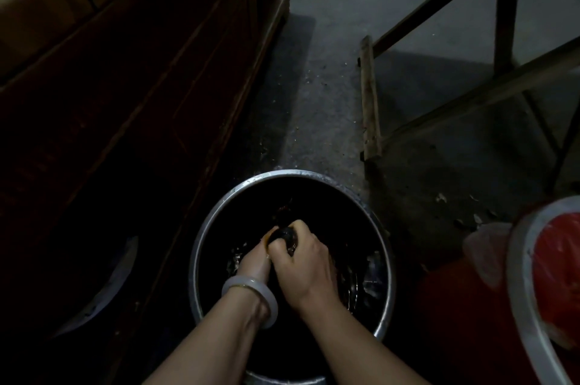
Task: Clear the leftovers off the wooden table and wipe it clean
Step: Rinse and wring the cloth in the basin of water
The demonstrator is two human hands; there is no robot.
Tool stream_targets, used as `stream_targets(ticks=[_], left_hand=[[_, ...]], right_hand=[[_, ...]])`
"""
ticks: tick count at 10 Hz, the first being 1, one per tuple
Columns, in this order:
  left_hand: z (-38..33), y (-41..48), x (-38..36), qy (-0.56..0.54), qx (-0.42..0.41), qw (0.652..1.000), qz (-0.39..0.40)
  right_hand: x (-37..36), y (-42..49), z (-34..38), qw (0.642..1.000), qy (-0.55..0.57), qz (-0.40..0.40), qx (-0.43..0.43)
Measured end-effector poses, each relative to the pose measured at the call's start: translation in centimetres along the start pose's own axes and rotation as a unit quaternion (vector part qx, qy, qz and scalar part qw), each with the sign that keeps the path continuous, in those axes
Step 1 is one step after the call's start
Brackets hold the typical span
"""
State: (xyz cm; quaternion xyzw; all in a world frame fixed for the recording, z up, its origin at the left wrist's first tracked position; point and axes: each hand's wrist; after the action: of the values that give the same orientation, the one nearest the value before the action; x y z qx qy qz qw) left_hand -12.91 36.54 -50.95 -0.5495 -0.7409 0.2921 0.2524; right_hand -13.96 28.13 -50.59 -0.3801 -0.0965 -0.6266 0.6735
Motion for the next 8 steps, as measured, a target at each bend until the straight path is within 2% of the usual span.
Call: stream_targets(ticks=[1,2,3,4,5,6,7,8], left_hand=[[1.8,1.7,0.0,0.105,-0.057,0.993,0.016],[2.1,1.9,-0.4,0.131,-0.062,0.989,0.02],[2.2,1.7,-0.2,0.07,-0.005,0.997,-0.01],[1.9,2.0,1.0,0.085,-0.007,0.996,-0.009],[2.0,2.8,2.3,0.007,-0.011,0.998,-0.059],[2.6,2.4,2.1,-0.005,0.0,0.996,-0.091],[3.7,1.8,0.7,0.031,-0.015,0.993,-0.116],[4.5,1.5,-0.3,0.033,0.0,0.996,-0.082]], right_hand=[[0.4,0.4,0.0,1.0,-0.025,0.001,-0.018],[0.8,1.2,-0.7,0.995,-0.072,-0.002,-0.063],[1.1,2.3,-1.3,0.985,-0.144,0.0,-0.09],[1.8,3.2,-2.4,0.973,-0.188,0.002,-0.131],[2.1,3.3,-4.3,0.958,-0.232,0.046,-0.163],[1.2,2.7,-4.6,0.941,-0.284,0.087,-0.162],[-0.5,1.9,-4.5,0.939,-0.291,0.131,-0.132],[-1.4,1.4,-5.2,0.972,-0.167,0.136,-0.096]])
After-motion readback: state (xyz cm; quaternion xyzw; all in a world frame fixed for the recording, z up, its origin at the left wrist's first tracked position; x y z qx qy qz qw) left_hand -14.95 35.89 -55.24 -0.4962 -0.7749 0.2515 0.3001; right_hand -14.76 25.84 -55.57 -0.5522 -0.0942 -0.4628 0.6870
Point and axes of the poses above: each hand's wrist, its own y-axis towards the middle knuckle, its own x-axis out of the back of the hand, z = x × y, and after that the axes turned 9 degrees about -x, right-handed
